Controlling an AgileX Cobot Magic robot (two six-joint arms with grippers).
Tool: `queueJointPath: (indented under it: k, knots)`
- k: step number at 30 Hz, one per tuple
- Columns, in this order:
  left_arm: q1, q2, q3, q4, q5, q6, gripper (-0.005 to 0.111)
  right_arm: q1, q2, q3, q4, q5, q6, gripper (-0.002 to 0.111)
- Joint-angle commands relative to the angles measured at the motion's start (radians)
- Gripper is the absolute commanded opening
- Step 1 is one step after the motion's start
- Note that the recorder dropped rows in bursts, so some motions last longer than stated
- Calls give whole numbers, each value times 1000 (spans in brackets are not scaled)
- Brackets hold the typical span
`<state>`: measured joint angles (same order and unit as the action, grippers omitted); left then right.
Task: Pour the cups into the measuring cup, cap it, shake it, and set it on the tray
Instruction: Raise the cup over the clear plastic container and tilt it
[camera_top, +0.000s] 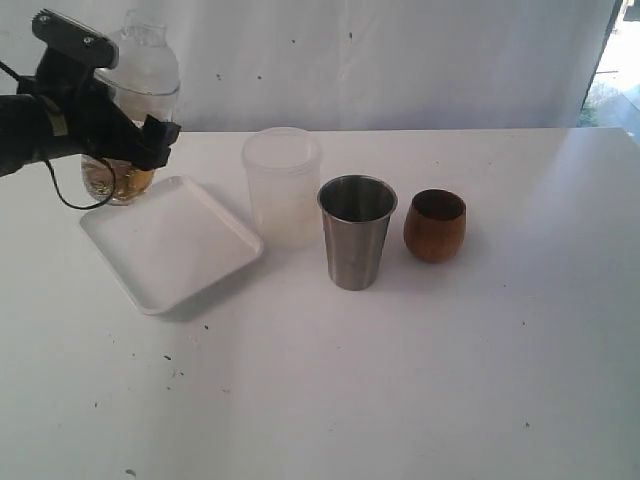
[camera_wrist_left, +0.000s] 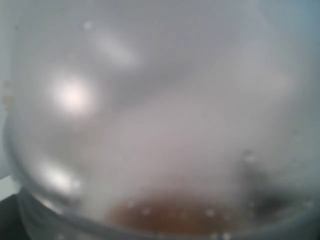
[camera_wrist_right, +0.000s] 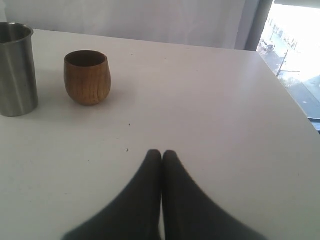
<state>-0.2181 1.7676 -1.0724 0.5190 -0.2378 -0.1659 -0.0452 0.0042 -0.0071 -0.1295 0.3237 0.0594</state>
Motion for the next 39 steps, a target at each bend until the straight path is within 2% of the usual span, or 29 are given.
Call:
queueJointPath:
  k: [1, 8, 16, 20, 25, 30, 39]
  knots:
    - [-29, 37, -76, 25, -3, 78, 0, 4, -4, 7, 2, -8, 2, 0]
    - [-63, 90, -178, 25, 92, 166, 0, 4, -4, 7, 2, -8, 2, 0]
    - [-73, 157, -289, 44, 264, 166, 0, 4, -4, 7, 2, -8, 2, 0]
    - [-86, 160, -332, 82, 277, 182, 0, 4, -4, 7, 2, -8, 2, 0]
    - [-115, 177, -390, 113, 336, 281, 0, 4, -4, 7, 2, -6, 2, 0]
    - [-134, 201, -409, 231, 389, 279, 0, 4, -4, 7, 2, -6, 2, 0]
    - [-134, 211, -409, 312, 396, 278, 0, 4, -4, 7, 2, -6, 2, 0]
